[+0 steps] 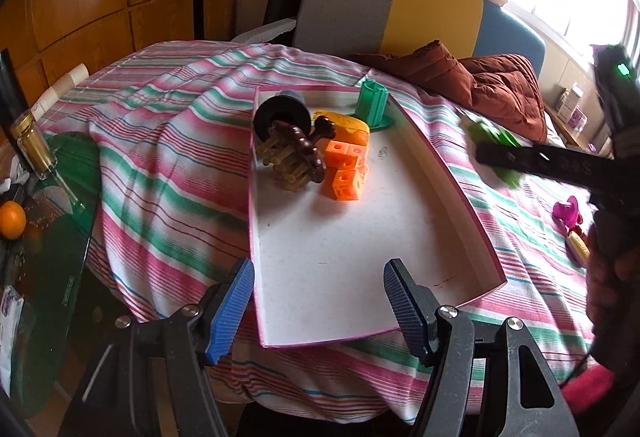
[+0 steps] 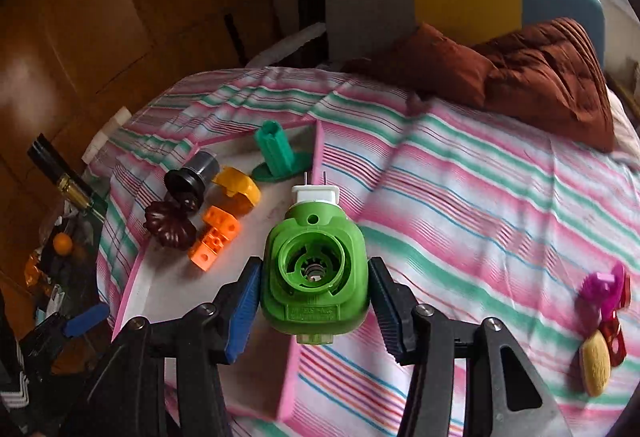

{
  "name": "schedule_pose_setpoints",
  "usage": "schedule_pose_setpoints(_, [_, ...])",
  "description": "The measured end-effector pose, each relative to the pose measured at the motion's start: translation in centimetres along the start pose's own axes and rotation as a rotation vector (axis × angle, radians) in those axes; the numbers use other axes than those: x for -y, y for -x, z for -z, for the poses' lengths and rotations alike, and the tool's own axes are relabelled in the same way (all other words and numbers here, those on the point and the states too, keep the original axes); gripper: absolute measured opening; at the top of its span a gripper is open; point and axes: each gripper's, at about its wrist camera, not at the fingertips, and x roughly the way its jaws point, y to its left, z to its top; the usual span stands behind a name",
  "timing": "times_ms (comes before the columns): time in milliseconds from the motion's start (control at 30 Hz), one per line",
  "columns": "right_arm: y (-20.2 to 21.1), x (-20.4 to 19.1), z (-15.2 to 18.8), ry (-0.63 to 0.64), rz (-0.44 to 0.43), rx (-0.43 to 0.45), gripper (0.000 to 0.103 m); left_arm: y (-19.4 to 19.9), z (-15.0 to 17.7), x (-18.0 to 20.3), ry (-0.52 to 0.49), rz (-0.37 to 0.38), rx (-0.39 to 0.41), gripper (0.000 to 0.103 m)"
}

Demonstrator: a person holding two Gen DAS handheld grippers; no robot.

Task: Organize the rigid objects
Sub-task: 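Carry the green plug piece into the tray and open the right tool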

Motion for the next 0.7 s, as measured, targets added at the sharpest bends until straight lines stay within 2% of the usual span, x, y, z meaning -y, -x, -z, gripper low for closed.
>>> schedule_pose_setpoints(233, [-4.9, -3.8, -2.7, 0.087, 0.025, -0.043, 0.053, -0.4, 0.0, -1.3, 0.039, -0.011, -0.013, 0.068])
schedule_pose_setpoints(433, [-9.1, -4.4, -3.2, 0.107, 0.073, -0.116, 0.053, -1.1, 0.1, -2.1, 0.06, -0.014, -0.033, 0.068])
schedule_pose_setpoints(533, [-9.6, -4.7, -3.1, 0.131, 0.097, -0.108, 0.053, -1.2, 0.1, -2.3, 0.064, -0.016, -0.035, 0.068])
schedule_pose_setpoints(700, [-9.4, -4.3, -2.9, 0.111, 0.068, -0.122, 0.053, -1.2, 0.1, -2.3, 0.066, -0.012, -0.036, 0.068])
